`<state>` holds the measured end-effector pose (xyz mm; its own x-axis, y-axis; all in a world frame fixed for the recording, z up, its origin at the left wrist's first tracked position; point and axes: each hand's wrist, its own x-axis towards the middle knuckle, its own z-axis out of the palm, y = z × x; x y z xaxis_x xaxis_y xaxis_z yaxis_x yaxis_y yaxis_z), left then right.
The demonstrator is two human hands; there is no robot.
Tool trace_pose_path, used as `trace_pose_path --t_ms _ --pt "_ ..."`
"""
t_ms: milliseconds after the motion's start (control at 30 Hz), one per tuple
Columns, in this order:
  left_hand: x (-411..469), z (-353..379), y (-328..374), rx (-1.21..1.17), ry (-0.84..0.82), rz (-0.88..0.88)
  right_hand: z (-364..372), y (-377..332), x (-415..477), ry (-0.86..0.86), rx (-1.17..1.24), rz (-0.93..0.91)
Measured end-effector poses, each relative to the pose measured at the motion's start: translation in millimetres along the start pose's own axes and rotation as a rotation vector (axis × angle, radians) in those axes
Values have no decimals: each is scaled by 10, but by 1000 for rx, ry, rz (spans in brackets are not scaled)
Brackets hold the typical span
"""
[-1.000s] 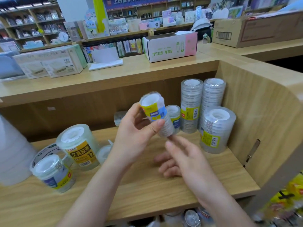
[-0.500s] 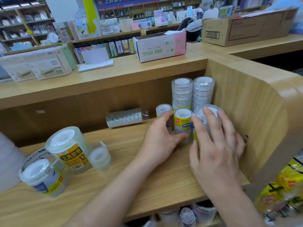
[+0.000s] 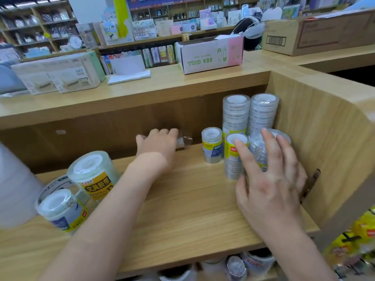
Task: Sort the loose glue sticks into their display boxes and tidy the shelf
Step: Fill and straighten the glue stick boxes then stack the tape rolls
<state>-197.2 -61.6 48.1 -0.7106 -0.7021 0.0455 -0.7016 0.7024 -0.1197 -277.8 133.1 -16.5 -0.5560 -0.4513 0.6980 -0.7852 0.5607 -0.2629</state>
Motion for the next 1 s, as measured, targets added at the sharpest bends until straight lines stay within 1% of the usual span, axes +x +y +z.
trace_pose_path --t_ms 67,133,200,233,300,367,400,467,533,567,633,733,800,1000 --pt "8 -21 14 63 49 -26 4 9 -1 18 29 1" --pt "16 -31 38 127 9 -43 4 19 1 42 73 13" --pt "21 -26 45 112 -54 -42 6 24 14 62 106 25" --pt "2 -39 46 85 -58 -45 8 26 25 68 110 31" --pt "-98 -93 47 32 -17 -51 16 27 46 71 113 43" --pt "-255 -123 21 -69 102 -35 20 18 72 70 123 52" --pt "-351 -125 7 -177 186 -19 24 12 83 69 121 49" --pt "-548 -170 16 -535 316 35 44 7 109 70 105 36" --pt "-645 -191 67 -942 331 119 72 14 140 73 107 20" --pt "-657 -175 104 -1095 312 159 84 26 157 77 122 10" --pt "-621 -106 187 -1241 302 206 95 52 179 78 177 -3" --pt "-534 -2 305 -1270 348 243 87 91 198 76 262 -6" --pt "-484 53 354 -1298 369 255 86 97 197 63 270 -7" --pt "-361 199 406 -1223 392 215 88 71 141 74 176 -32"
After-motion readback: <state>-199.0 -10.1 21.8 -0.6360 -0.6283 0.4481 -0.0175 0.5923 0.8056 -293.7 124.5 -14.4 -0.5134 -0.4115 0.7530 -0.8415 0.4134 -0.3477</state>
